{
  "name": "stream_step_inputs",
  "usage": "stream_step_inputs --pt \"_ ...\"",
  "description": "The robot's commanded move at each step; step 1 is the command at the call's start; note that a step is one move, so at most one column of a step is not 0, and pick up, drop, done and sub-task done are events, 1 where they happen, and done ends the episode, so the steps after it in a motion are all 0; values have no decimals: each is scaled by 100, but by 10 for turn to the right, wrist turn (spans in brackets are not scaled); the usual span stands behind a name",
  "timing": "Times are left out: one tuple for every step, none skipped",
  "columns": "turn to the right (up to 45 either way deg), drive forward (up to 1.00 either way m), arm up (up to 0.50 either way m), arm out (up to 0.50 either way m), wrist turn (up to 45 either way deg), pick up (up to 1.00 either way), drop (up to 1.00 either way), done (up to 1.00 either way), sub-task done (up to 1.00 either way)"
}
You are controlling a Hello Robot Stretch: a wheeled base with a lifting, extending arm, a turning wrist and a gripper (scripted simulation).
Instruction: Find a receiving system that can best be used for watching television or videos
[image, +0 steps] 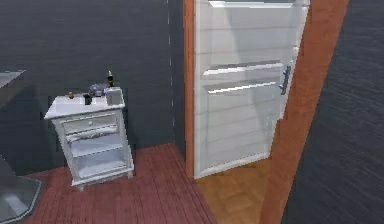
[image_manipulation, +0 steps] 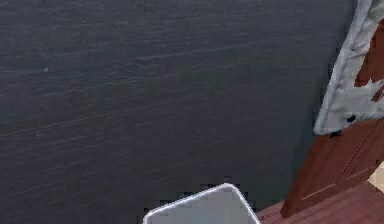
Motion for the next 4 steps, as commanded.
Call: stream_step_inputs --pt "0 80 0 0 0 0 0 0 0" --pt "450 0 0 0 0 0 0 0 0" --pt "180 0 0 0 0 0 0 0 0" --pt "30 0 0 0 0 0 0 0 0"
